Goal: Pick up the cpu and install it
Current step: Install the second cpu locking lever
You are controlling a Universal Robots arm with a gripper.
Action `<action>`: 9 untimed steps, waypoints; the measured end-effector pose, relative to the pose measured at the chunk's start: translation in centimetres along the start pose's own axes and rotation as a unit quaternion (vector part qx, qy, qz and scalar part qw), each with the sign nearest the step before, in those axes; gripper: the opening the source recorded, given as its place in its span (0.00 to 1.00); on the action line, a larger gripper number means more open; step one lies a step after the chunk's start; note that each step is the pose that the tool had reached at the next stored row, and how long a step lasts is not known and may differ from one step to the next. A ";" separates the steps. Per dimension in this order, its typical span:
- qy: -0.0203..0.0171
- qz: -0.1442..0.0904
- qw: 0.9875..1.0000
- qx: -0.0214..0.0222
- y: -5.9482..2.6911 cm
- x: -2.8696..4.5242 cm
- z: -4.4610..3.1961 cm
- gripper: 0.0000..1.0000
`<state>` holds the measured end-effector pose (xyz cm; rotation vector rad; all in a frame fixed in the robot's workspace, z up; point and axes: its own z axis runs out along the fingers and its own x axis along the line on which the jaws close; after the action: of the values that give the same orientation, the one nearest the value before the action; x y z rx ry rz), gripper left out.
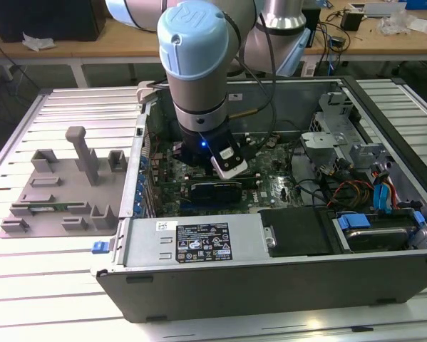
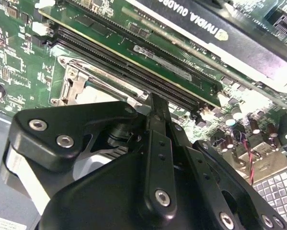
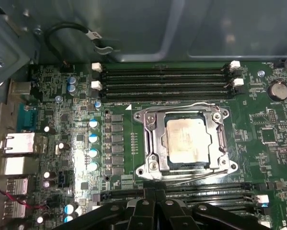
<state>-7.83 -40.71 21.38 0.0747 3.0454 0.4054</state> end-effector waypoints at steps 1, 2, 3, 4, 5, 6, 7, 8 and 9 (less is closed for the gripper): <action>0.000 0.000 1.000 -0.002 -0.01 0.00 0.09 0.11; 0.000 0.000 1.000 -0.003 -0.02 0.01 0.14 0.11; 0.000 0.000 1.000 -0.004 -0.02 0.01 0.22 0.11; 0.000 0.000 1.000 -0.005 0.01 0.01 0.33 0.11; 0.000 0.000 1.000 -0.006 0.06 0.02 0.40 0.11; 0.000 0.001 1.000 -0.007 0.16 0.05 0.56 0.11; 0.000 0.001 1.000 -0.008 0.23 0.05 0.65 0.11; 0.000 0.001 1.000 -0.009 0.30 0.06 0.73 0.11; 0.000 0.001 1.000 -0.009 0.40 0.07 0.85 0.11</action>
<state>-7.83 -40.10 20.67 0.0774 3.0413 0.4336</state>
